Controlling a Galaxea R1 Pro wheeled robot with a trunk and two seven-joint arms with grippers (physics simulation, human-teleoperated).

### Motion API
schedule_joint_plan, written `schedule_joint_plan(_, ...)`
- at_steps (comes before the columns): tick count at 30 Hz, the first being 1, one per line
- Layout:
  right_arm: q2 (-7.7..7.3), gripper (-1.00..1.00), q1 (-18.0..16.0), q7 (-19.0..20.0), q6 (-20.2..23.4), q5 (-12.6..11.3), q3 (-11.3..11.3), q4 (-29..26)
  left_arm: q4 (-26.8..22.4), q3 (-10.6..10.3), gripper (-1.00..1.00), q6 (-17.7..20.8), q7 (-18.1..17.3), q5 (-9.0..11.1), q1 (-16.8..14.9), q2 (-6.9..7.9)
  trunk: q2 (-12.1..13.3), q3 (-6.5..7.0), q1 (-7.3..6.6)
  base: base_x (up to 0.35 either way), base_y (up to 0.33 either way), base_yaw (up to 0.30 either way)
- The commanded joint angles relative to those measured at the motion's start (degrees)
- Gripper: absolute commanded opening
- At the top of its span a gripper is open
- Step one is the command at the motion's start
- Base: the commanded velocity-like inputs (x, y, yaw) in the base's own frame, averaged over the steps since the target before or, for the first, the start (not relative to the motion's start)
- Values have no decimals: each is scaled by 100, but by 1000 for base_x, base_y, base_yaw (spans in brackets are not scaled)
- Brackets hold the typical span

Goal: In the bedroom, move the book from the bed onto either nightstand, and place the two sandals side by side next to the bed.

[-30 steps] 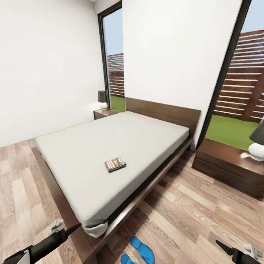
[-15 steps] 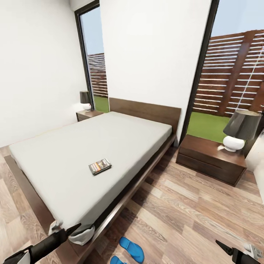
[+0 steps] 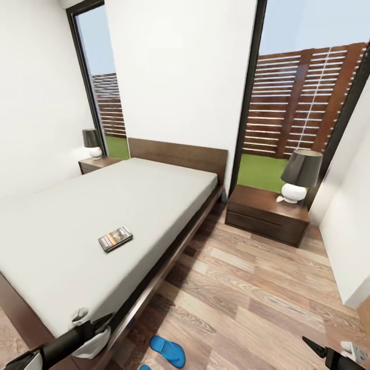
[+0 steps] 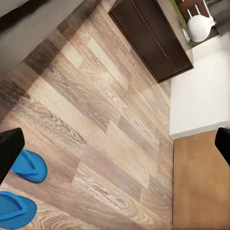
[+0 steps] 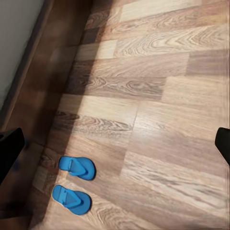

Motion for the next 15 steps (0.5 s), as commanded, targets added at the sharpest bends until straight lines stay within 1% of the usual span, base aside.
schedule_joint_plan(1, -1, 100, -5, 22, 36, -42, 2, 6, -1, -19, 100, 60, -19, 51, -1, 0, -3, -5, -1, 0, 0, -281)
schedule_joint_plan(15, -1, 100, -5, 21, 36, -43, 2, 6, -1, -19, 100, 60, -19, 51, -1, 1, -3, -5, -1, 0, 0, -281)
